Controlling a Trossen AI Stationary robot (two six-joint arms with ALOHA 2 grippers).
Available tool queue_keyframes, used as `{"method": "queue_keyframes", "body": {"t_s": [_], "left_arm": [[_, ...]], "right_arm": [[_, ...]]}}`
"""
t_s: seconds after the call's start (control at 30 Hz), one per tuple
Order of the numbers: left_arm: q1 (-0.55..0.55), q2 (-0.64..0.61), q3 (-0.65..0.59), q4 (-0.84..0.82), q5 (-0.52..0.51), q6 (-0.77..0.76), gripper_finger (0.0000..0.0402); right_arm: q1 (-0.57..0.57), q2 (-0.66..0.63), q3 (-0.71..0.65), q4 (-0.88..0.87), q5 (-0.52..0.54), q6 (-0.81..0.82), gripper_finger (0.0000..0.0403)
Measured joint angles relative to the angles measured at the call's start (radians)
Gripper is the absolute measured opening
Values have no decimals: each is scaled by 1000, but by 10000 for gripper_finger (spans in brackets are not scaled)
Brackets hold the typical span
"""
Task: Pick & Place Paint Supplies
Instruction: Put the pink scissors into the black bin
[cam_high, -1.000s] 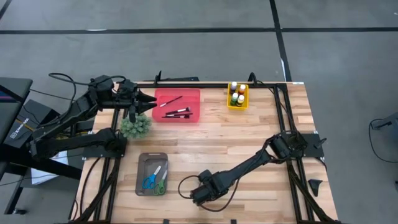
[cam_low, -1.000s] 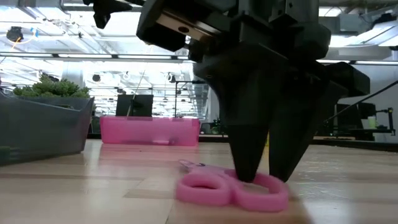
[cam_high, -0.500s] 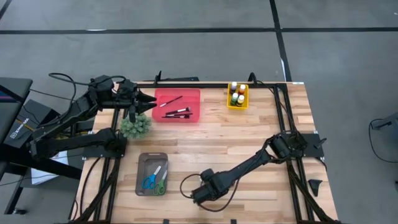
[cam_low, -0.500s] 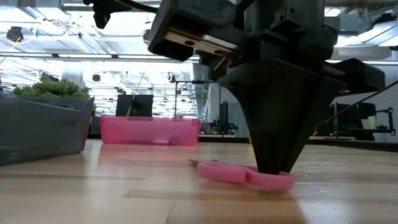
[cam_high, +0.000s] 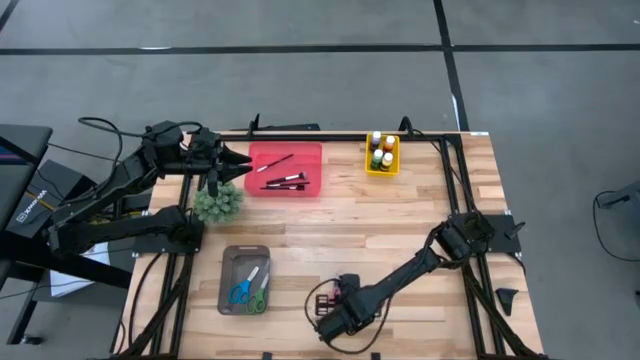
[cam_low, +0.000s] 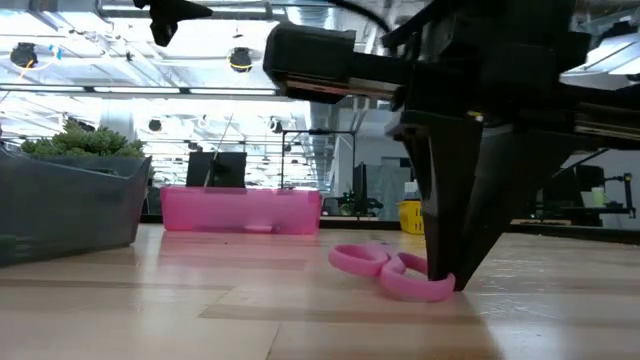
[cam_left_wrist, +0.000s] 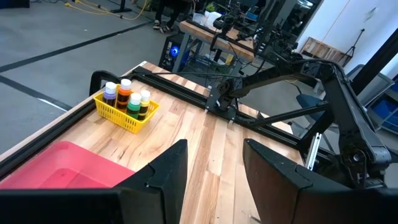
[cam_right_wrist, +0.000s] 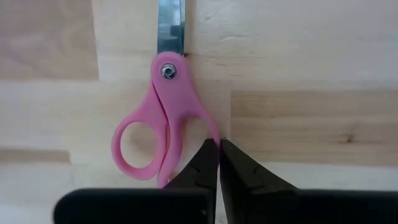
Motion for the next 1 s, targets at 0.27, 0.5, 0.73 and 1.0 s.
{"method": "queue_keyframes", "body": {"t_s": [0.27,0.5,0.73,1.0], "left_arm": [[0,0,0,0,0,2,150],[0,2,0,0,0,3,150],[0,2,0,-1,0,10,150],[0,2,0,-2,-9,58,150]], "right_arm": [[26,9,37,-19,102,140,0],[12,5,145,-164,159,135,0],[-9,1,246,-382,181,129,0],[-3,-3,274,-514,149,81,0]]}}
